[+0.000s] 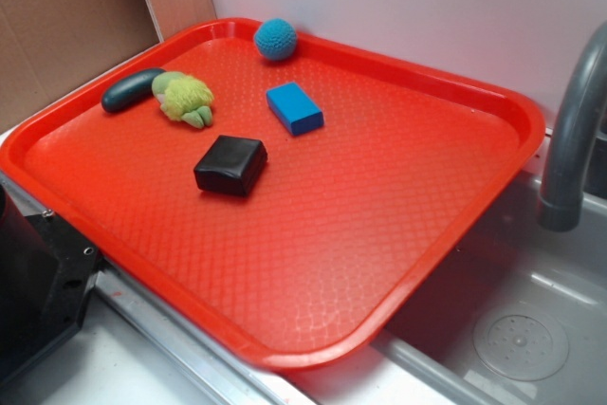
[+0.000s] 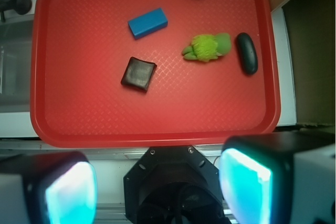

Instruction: Grab the green animal.

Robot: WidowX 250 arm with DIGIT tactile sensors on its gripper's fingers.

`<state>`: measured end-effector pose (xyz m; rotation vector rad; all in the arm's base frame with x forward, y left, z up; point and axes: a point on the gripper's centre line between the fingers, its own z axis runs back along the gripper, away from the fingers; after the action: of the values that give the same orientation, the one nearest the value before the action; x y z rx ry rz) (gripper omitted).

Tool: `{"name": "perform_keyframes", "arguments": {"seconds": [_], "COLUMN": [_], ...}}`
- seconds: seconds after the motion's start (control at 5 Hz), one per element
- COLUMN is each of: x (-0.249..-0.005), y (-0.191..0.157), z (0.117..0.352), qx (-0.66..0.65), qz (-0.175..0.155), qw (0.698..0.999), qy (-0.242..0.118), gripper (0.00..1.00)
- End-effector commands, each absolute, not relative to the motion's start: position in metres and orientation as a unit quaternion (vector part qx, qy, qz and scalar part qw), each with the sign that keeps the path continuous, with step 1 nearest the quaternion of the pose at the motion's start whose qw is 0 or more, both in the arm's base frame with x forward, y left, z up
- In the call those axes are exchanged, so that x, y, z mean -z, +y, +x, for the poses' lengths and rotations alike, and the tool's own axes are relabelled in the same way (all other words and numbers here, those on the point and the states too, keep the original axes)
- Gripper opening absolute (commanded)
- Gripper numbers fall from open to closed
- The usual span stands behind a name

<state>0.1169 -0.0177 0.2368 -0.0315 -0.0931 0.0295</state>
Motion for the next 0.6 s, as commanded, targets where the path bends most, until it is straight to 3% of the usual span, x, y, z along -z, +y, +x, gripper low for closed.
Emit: {"name": "perform_keyframes", "arguments": {"seconds": [0.0, 0.2, 0.4], "x": [-0.237, -0.231, -0.221], "y": [-0.018, -0.01, -0.001], "z": [0.117, 0.123, 0.131], "qx": [-0.015, -0.052, -0.139], "qz": [-0.016, -0.038, -0.022], "qw": [0.999, 0.997, 0.989], "qy": [-0.047, -0.034, -0.038], "gripper": [1.0, 1.0, 1.0]}}
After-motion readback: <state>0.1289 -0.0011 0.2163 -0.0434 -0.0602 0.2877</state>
